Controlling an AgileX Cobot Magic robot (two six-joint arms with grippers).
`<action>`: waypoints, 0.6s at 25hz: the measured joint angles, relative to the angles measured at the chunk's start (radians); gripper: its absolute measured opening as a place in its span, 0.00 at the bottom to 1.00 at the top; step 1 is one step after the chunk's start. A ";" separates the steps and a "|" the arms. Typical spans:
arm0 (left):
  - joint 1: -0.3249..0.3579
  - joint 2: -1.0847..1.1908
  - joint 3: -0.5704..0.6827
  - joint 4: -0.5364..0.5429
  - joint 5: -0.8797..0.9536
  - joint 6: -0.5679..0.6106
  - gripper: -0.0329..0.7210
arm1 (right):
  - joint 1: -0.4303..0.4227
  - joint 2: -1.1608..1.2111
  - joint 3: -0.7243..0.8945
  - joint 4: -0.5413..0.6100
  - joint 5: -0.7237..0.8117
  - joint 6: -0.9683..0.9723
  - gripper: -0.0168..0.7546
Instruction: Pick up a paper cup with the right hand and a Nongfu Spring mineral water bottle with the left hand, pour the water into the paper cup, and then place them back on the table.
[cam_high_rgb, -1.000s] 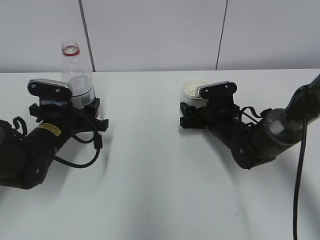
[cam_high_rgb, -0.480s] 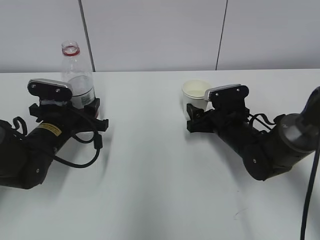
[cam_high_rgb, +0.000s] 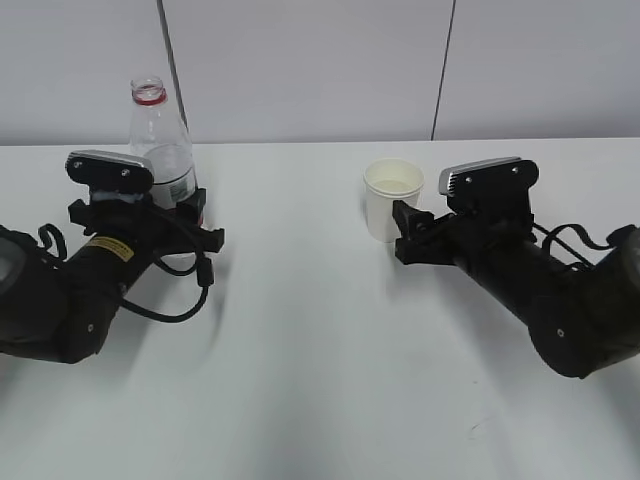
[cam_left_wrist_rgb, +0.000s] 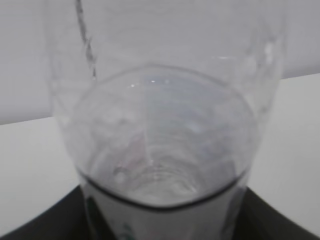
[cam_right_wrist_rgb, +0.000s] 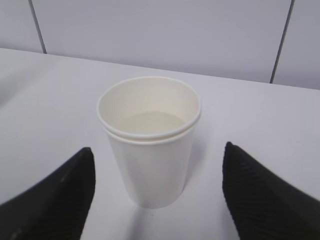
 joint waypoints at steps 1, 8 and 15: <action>0.000 0.005 -0.011 -0.005 0.000 0.000 0.56 | 0.000 -0.012 0.011 0.000 0.000 0.000 0.79; 0.000 0.060 -0.077 -0.013 -0.031 -0.002 0.56 | 0.000 -0.057 0.049 0.000 0.000 0.002 0.79; 0.000 0.072 -0.086 -0.022 -0.043 -0.009 0.56 | 0.000 -0.066 0.050 0.000 0.000 0.006 0.79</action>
